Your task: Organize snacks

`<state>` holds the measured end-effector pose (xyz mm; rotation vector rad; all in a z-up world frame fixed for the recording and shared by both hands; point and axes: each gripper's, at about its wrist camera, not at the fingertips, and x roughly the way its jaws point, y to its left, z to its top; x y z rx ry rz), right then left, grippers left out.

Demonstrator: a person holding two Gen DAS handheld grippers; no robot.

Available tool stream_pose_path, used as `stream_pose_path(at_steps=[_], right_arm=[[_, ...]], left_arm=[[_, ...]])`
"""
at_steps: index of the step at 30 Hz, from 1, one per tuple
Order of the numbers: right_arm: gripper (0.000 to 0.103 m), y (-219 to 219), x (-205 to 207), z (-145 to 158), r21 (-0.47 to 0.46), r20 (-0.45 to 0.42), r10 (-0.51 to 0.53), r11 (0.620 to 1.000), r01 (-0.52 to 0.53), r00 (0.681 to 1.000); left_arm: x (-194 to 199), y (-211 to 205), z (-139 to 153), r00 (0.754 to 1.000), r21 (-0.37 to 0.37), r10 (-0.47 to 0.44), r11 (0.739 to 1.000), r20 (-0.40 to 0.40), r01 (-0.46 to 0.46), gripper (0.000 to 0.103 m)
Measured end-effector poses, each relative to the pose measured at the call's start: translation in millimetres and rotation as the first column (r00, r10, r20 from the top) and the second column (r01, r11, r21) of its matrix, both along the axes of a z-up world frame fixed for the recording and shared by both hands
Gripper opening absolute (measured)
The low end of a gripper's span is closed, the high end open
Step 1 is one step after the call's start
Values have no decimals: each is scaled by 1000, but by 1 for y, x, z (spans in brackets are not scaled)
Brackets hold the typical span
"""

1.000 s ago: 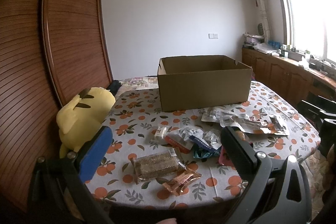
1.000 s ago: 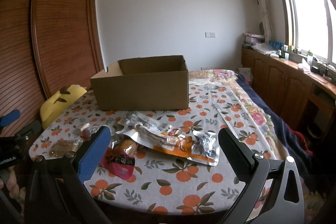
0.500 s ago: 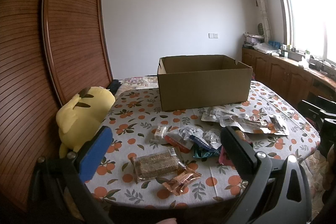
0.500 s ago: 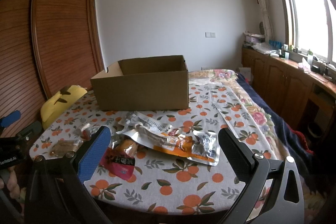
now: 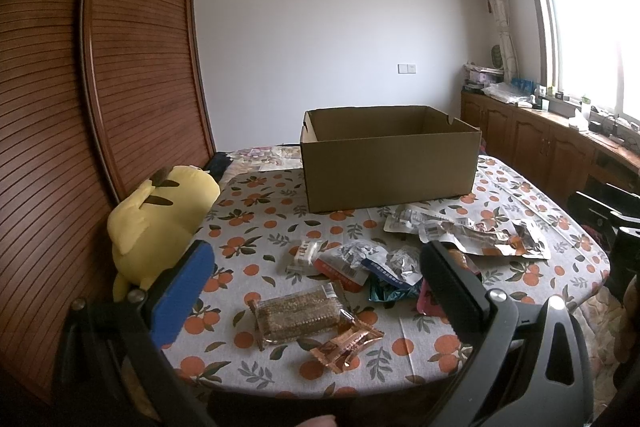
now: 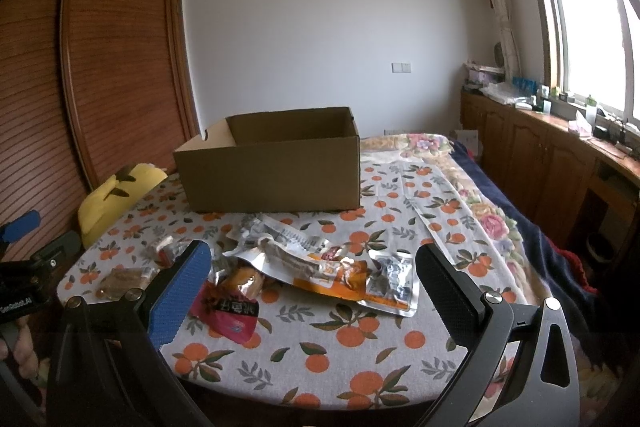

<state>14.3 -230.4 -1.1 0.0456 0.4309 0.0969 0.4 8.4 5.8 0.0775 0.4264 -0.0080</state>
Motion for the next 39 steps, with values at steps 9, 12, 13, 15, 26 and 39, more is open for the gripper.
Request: stream_pose_path(at_steps=[9,12,13,15,26,39], right_arm=[[103,1,0,-1,-1,-7,1,1000,-1,1000],[103,1,1,-2,-1,-7,1,1000,-1,1000],[103,1,1,-2,-1,-8,2,1000,-2,1000],[103,1,1,-2,-1,-8,2,1000,-2,1000],[103,5,4,-13,-5,-31,19,1000,-19,999],[103,2,9,-29,-2,-73,34,999,-35,997]], left_arm=[[0,1,-3,1000,0,-5,1000,-7,5,103],[2,2,-8,999,-8,-21,1000,-24,21,103],[3,1,-9,999,-8,-24,1000,-27,23,103],[4,1,-11,999,-10,-35,999,-39,35,103],[17,4,-35,981,-24,-116,993,-154,114,103],[38,9,-79,896,-88,-277,961,-346,263,95]])
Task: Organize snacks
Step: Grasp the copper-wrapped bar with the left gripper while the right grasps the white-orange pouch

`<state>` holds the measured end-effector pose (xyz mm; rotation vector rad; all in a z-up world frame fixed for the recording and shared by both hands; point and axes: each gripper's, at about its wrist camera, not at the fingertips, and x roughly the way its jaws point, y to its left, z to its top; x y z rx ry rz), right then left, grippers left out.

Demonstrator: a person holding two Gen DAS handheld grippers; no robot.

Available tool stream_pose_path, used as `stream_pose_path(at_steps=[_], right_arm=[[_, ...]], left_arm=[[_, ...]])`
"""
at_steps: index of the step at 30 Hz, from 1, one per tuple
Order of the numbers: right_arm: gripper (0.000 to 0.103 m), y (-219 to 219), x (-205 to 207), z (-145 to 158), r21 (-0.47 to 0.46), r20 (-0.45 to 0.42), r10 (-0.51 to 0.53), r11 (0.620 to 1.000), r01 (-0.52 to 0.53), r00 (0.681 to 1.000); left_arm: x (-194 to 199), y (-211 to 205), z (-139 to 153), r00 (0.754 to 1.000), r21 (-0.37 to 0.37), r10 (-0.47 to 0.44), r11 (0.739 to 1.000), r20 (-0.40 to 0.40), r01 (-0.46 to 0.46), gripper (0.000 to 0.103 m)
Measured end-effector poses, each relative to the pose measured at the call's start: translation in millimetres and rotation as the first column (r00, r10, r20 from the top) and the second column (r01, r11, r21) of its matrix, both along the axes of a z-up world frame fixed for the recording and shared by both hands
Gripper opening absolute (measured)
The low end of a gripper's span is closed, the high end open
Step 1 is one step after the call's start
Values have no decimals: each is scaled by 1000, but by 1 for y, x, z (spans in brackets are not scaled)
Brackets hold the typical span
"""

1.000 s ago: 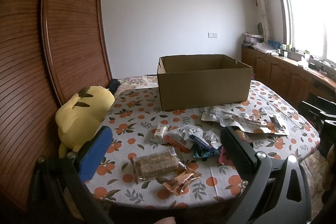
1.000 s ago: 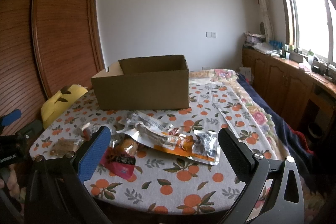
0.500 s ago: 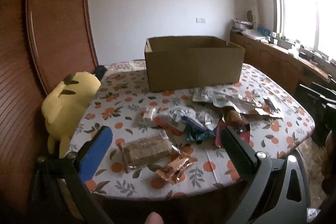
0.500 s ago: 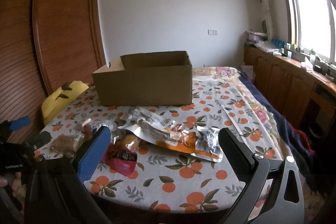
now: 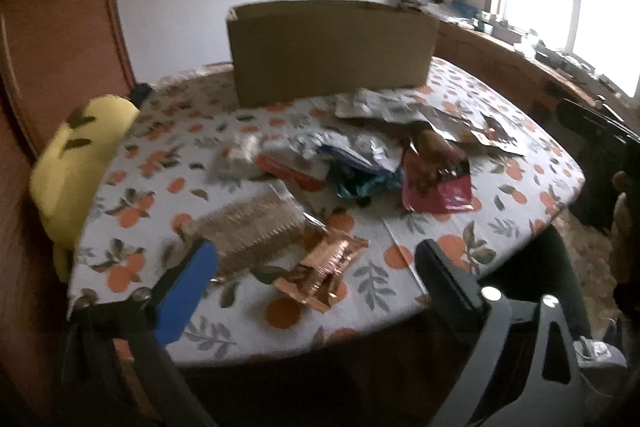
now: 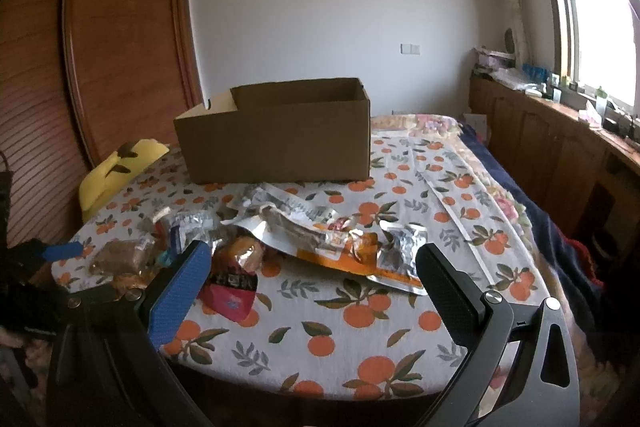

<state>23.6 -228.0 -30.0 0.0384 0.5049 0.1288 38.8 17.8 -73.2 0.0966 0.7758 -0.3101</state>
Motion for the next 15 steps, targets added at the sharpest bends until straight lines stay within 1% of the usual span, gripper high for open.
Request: stream_pose_path(at_steps=[2,3,6,8,9,11,13,15], right_arm=[[103,-1,1,-2,1,-7,4,1000,-4,1000],[103,0,2,-3,0,-10,7,1000,-7,1000],[103,-1,4,-8,-8,-19,22,1000,-22,1000],[103,-2,7,-12,-11,-31,34,999,-34,999],[103,-4,9,-14,-12,-40,38,999,-38,999],[103,-6,12,-16,-8,-53,48,999,-49,997],[103,-8,14,-19,-8,-70,61,998,-61,996],[103,-9,17,-21,-12,-86,74,997,-76,994]], left_arm=[[3,1,-4,1000,-17,-6,1000,-18,5,89],[4,2,-5,1000,-19,-7,1000,-24,7,88],[9,0,-10,999,0,-16,1000,-34,16,80],[12,0,-12,998,14,-26,1000,-49,27,69],[14,-1,-13,998,20,-30,999,-52,31,66],[16,-2,-16,998,40,-36,998,-58,39,57],[17,-2,-17,997,51,-44,998,-62,47,55],[20,-2,-19,995,42,-61,997,-84,64,54]])
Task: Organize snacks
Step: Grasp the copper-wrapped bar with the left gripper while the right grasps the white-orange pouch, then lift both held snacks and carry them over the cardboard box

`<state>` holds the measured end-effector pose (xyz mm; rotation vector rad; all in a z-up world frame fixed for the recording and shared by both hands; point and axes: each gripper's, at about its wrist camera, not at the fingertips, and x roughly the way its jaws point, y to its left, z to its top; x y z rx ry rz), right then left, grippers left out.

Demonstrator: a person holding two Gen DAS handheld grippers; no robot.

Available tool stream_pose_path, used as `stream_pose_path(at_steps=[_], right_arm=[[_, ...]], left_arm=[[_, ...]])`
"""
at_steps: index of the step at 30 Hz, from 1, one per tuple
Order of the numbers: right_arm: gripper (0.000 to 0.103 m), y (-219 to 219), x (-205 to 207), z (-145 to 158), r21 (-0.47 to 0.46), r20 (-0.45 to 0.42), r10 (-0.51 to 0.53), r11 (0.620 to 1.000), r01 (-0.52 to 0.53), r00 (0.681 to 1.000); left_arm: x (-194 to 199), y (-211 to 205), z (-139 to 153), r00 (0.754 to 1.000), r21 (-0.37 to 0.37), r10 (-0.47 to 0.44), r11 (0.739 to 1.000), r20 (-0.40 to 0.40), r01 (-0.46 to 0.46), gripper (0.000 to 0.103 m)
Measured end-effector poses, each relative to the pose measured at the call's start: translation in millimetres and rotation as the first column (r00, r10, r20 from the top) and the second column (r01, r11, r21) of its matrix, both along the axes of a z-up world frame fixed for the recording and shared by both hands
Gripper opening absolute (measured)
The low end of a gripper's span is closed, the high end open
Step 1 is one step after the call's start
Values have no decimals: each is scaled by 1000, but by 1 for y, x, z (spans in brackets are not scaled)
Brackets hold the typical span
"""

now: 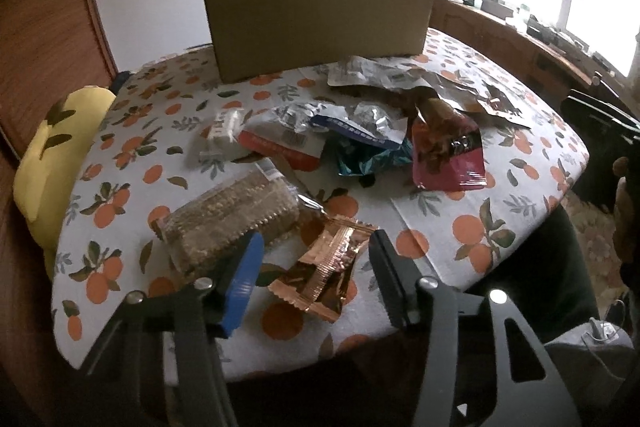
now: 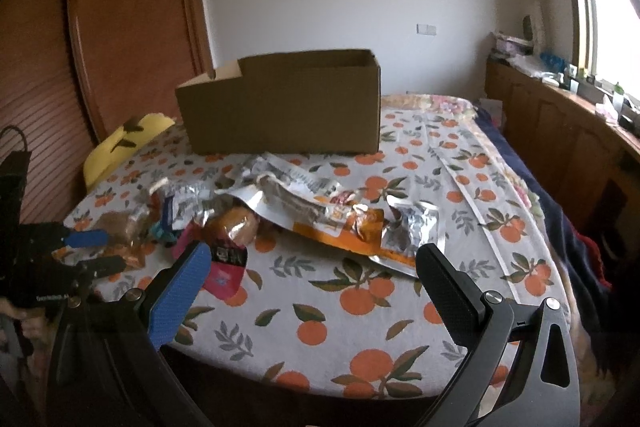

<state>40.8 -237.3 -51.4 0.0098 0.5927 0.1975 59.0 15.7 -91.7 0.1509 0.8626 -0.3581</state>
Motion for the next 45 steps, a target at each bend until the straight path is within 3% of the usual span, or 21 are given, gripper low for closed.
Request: stream_pose_path(at_steps=[6,7,8,9,11,17,27,34,39,43,45], right_arm=[[103,3,16,-6,-30,-32,86,996,-87,996],[103,5,22,-6,-44,-45,113,992,-115,993],[103,6,28,-7,-54,-54,133,989,-136,990],[103,6,35,-8,-63,-66,154,985,-158,986],[103,8,52,-9,-77,-102,201,975,-210,974],[102,14,97,-13,-91,-218,309,938,-334,926],[86,31,145,-35,-160,-397,376,870,-467,837],[85,44,152,-50,-240,-437,372,829,-504,819],[84,46,159,-51,-223,-435,377,835,-503,818],[54,43,156,-47,-214,-424,384,837,-503,820],[49,42,154,-46,-213,-425,382,839,-501,821]], left_arm=[[4,-5,-7,999,39,-40,998,-29,41,54],[3,-5,-8,999,37,-45,998,-30,46,49],[3,-5,-7,999,32,-46,998,-27,47,36],[2,-5,-7,999,28,-43,999,-25,44,30],[4,-2,-6,999,21,-31,999,-23,32,27],[6,-2,-7,999,2,-34,999,-26,34,25],[8,0,-8,999,-27,-35,999,-29,34,25],[8,1,-8,999,-35,-29,999,-25,28,25],[7,1,-8,999,-38,-27,999,-25,26,25],[6,2,-8,1000,-49,-17,999,-20,16,25],[4,2,-8,1000,-63,-18,998,-16,17,24]])
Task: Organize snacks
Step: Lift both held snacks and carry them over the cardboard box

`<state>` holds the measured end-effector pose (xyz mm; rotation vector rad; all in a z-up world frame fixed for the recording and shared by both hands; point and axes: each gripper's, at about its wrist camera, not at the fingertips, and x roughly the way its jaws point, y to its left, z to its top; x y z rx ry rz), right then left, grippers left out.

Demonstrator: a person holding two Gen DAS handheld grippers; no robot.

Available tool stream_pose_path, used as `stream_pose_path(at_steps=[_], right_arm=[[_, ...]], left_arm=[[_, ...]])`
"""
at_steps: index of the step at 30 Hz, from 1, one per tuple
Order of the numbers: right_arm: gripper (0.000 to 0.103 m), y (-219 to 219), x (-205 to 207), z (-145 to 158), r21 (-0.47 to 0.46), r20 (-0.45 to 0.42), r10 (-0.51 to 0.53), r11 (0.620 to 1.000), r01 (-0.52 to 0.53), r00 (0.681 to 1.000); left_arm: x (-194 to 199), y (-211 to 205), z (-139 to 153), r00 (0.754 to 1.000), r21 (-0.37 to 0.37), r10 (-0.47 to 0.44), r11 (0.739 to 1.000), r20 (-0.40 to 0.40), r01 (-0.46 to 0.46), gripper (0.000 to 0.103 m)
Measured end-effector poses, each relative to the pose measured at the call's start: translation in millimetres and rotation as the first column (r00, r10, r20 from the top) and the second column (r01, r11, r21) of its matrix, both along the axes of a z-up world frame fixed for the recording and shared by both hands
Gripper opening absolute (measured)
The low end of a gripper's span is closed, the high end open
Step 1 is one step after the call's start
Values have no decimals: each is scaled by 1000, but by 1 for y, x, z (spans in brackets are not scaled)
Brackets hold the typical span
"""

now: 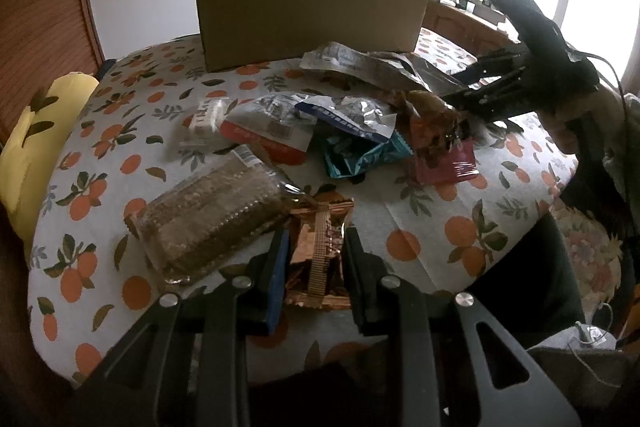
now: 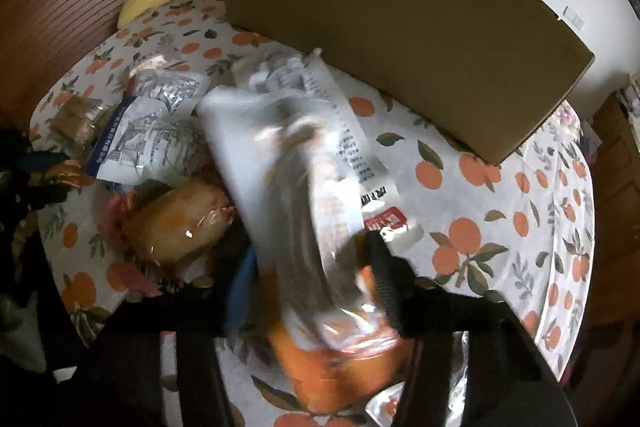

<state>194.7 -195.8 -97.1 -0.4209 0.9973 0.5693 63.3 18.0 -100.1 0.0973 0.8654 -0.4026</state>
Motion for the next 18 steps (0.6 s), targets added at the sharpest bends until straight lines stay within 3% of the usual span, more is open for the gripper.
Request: stream_pose_path(at_steps=[12,18], right_arm=[[44,-16,-17,28,142,67,-56,989,46,996],[44,-12,-27,45,168,104,-55,985,37,993]], left_arm=[[-4,-5,19,999,-26,-6,1000,47,7,24],[-3,-7,28,998,-34,-5,999,70,7,24]])
